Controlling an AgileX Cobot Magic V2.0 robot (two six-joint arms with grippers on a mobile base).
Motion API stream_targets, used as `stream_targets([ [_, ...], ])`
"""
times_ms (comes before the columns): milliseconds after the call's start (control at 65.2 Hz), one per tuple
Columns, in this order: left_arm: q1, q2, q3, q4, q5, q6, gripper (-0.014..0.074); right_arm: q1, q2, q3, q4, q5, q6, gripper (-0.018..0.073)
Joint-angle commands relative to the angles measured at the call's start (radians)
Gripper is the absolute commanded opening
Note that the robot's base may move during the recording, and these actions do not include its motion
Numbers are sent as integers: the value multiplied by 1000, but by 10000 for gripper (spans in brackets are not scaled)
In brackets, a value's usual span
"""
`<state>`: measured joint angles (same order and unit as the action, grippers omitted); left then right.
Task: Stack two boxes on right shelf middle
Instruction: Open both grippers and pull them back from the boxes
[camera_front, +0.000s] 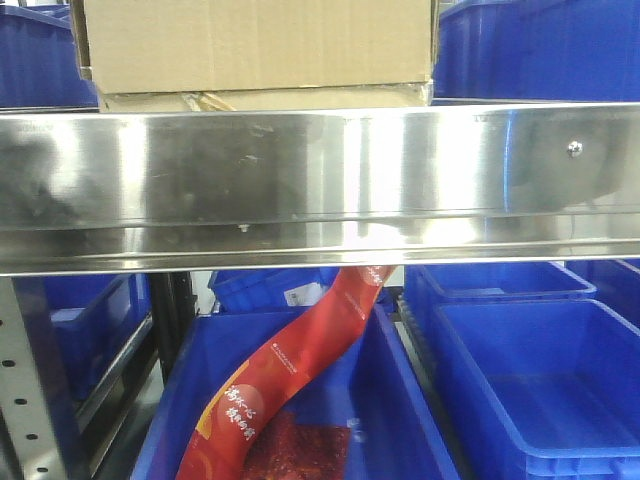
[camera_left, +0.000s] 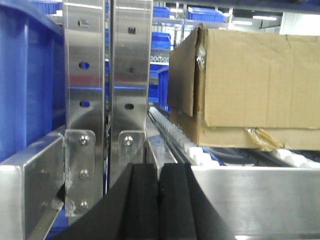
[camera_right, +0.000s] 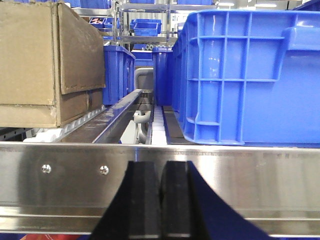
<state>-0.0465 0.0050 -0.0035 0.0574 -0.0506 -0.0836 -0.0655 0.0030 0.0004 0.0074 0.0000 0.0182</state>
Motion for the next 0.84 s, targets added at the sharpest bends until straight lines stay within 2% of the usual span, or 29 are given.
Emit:
stream_targets([
  [0,5,-5,3,-7,-25,5,-111,-3,-3,0,5,-16,1,-162],
  [828,5,-5,3,-7,-27,5,-111,-3,-3,0,5,-16,1,-162],
])
